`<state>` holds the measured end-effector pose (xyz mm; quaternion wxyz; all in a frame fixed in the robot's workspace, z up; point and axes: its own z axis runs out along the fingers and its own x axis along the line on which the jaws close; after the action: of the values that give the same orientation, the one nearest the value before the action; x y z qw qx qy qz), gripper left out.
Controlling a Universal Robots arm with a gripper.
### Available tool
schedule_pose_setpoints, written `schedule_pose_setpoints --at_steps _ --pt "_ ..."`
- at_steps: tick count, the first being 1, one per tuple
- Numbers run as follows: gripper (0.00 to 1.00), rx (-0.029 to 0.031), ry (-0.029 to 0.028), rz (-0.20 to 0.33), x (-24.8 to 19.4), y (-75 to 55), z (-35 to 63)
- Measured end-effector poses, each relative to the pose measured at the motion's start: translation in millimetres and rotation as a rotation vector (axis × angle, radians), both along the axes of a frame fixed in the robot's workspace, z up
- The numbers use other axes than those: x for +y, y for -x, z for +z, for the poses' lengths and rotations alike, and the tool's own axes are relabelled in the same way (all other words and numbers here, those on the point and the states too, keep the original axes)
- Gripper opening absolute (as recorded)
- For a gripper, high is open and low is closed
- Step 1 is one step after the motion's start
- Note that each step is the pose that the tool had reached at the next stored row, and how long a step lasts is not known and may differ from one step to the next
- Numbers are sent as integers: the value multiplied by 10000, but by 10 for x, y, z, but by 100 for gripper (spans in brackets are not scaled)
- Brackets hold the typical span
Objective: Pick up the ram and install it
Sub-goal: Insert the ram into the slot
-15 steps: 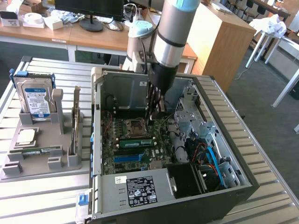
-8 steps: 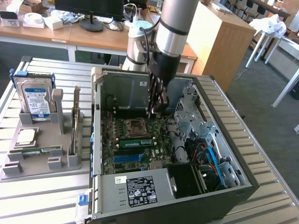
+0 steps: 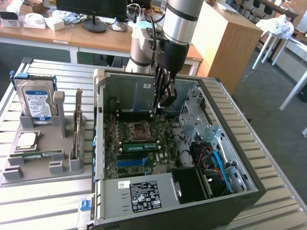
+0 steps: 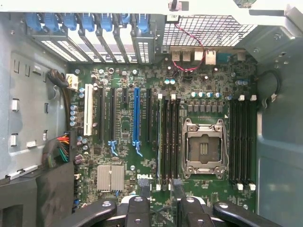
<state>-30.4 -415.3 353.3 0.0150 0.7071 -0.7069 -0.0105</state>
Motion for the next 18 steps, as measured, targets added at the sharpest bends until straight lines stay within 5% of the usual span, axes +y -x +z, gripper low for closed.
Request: schedule_pose_setpoints --at_steps 13,15,18 --pt "30 1 1 0 0 0 1" --pt "17 1 2 0 0 0 1" --pt "10 1 1 0 0 0 1"
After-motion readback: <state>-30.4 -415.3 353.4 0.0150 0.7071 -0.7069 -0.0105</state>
